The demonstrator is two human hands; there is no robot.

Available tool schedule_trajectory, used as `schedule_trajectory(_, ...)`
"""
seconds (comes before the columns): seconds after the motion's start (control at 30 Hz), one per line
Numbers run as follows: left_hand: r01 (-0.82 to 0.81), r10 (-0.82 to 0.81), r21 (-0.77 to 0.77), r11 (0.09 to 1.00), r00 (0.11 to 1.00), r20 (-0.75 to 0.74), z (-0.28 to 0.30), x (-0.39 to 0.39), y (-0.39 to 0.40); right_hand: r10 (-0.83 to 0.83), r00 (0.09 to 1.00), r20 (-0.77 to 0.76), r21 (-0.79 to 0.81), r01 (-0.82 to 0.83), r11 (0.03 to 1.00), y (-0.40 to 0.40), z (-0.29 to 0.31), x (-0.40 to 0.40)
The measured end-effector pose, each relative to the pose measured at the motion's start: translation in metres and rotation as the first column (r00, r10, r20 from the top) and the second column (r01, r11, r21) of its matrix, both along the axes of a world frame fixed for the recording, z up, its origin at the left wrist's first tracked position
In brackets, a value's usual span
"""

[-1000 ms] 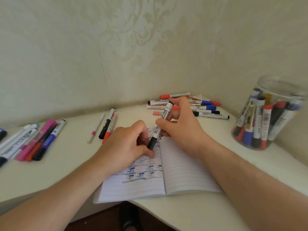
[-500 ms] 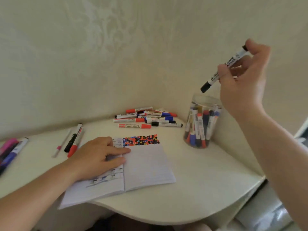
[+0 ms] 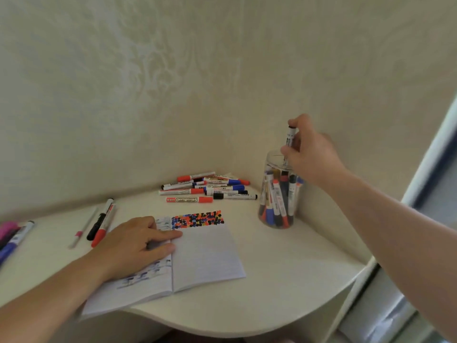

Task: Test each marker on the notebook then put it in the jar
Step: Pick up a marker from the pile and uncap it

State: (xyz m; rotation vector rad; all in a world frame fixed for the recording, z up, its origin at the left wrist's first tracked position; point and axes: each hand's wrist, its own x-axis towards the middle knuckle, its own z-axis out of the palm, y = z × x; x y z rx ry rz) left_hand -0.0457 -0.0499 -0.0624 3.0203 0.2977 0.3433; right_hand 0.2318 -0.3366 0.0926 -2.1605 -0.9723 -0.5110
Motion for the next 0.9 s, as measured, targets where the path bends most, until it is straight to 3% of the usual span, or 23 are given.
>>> schedule_trajectory(0.07, -0.003, 0.003, -0.003, 1.0, 1.0, 0.0, 0.0, 0.001, 0.0, -0.011, 1.0, 0.019, -0.133, 0.014, 0.991, 0.002, -0.007, 0.005)
schedule_trajectory(0.2, 0.004, -0.004, -0.002, 1.0, 1.0, 0.0, -0.001, 0.001, 0.001, -0.053, 0.995, 0.089, -0.252, 0.074, 0.965, -0.001, -0.017, 0.012)
schedule_trajectory(0.3, 0.006, -0.006, -0.02, 1.0, 1.0, 0.008, -0.002, 0.002, 0.004, -0.093, 0.985, 0.144, -0.418, 0.145, 0.897, 0.002, -0.028, 0.014)
schedule_trajectory(0.4, 0.002, -0.001, -0.033, 0.999, 1.0, 0.01, -0.002, 0.002, 0.004, -0.129, 0.979, 0.157, -0.476, 0.189, 0.859, 0.006, -0.031, 0.017)
schedule_trajectory(0.5, 0.003, -0.003, -0.013, 1.0, 1.0, 0.014, -0.001, 0.002, 0.001, -0.097, 0.981, 0.167, -0.447, 0.163, 0.879, 0.007, -0.028, 0.015)
schedule_trajectory(0.6, -0.004, 0.003, 0.044, 0.999, 0.999, 0.035, -0.002, 0.003, 0.0, -0.033, 0.904, 0.427, -0.2, 0.13, 0.971, 0.005, -0.032, 0.008)
schedule_trajectory(0.7, -0.005, 0.002, 0.1, 0.995, 0.999, 0.038, -0.002, 0.003, -0.002, 0.083, 0.797, 0.598, -0.013, -0.094, 0.995, 0.026, -0.045, -0.023)
schedule_trajectory(0.8, -0.011, 0.011, 0.033, 0.999, 1.0, -0.01, 0.008, -0.001, 0.004, 0.288, 0.826, 0.484, -0.101, -0.274, 0.956, 0.064, -0.07, -0.064)
schedule_trajectory(0.9, -0.215, 0.247, -0.185, 0.959, 0.954, 0.171, 0.022, -0.01, 0.031, 0.373, 0.882, 0.288, -0.176, -0.334, 0.926, 0.101, -0.102, -0.08)
